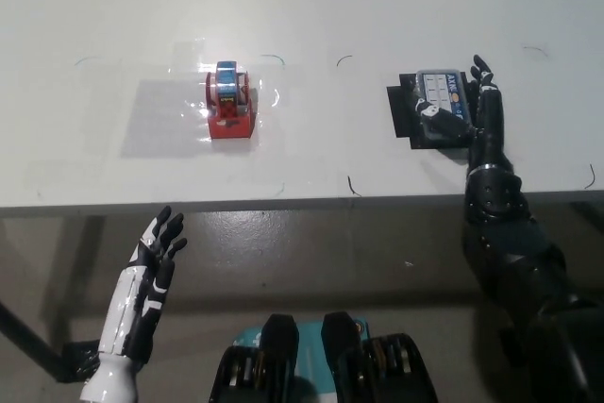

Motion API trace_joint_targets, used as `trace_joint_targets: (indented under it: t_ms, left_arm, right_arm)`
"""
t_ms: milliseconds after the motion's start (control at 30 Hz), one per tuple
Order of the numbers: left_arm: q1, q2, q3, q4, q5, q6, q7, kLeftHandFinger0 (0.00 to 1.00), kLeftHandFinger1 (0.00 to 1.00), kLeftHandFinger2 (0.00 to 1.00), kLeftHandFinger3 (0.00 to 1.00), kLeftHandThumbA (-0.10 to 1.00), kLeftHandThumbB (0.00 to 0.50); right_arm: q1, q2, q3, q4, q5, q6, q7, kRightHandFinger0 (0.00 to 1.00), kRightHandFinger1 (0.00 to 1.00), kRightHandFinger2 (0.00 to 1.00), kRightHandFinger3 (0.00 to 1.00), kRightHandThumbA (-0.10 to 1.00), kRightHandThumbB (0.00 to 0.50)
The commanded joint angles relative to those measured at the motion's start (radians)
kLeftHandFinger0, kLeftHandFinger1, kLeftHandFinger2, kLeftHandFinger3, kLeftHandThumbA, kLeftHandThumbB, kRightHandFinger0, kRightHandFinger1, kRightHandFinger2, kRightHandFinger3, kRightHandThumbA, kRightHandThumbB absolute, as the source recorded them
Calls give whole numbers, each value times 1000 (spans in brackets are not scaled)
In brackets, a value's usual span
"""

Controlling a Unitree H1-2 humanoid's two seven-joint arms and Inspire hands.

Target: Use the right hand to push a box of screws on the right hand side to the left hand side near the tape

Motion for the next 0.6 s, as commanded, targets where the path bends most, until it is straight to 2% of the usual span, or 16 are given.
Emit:
trace_joint_targets:
  t_ms: [0,367,400,567]
  left_arm:
    - [-19,7,7,-23,-6,-44,2,1000,1000,1000,1000,902,173]
    - [-16,13,7,-28,-24,-58,-8,1000,1000,1000,1000,914,177]
    - [-18,12,6,-22,-25,-66,-9,1000,1000,1000,1000,912,179]
    - [-16,11,8,-35,-14,-56,-3,1000,1000,1000,1000,914,185]
  right_arm:
    - [-42,55,6,-24,25,-48,14,1000,1000,1000,1000,1000,133]
    - [-60,111,-3,-16,43,-41,3,1000,1000,1000,1000,1000,148]
    - [-60,121,-17,-21,61,-60,7,1000,1000,1000,1000,1000,133]
    - [-81,166,-95,-28,150,-62,40,1000,1000,1000,1000,1000,119]
